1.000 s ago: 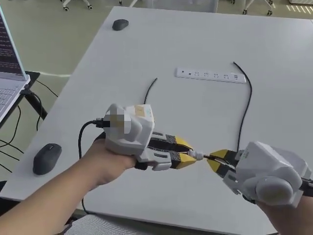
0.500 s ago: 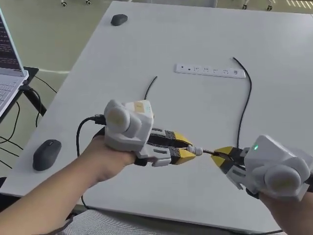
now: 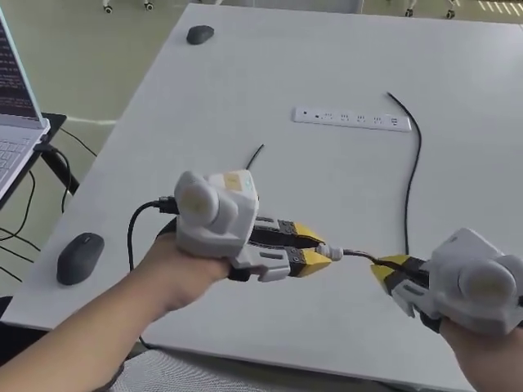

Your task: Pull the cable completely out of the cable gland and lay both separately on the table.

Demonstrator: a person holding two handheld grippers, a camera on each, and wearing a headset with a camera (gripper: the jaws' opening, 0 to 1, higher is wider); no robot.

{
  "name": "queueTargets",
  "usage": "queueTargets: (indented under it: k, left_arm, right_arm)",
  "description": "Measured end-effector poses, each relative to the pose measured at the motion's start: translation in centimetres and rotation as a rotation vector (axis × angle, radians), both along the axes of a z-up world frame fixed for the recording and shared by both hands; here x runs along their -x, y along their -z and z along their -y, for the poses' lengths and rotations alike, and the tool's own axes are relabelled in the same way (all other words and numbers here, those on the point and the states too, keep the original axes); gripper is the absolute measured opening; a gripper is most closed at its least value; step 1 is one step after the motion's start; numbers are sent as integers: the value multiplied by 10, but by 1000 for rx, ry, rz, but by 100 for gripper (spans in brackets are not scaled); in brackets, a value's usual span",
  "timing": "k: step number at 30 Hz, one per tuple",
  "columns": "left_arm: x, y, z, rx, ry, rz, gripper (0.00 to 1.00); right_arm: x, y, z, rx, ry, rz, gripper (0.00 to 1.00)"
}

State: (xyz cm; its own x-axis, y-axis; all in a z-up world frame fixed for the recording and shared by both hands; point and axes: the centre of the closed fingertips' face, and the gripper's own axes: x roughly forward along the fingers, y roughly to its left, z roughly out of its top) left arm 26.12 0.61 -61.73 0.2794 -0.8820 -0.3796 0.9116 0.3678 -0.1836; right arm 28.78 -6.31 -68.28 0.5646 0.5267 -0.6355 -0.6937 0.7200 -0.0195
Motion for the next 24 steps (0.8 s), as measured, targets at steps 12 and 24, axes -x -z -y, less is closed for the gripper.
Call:
queueTargets:
  k: [12, 24]
  left_arm:
    - [3, 2, 2, -11, -3, -1, 15]
    - [0, 4, 0, -21, -11, 1, 15]
  right_arm:
    - [5, 10, 8, -6, 39, -47, 0]
    - [9, 4, 9, 59, -23, 19, 1]
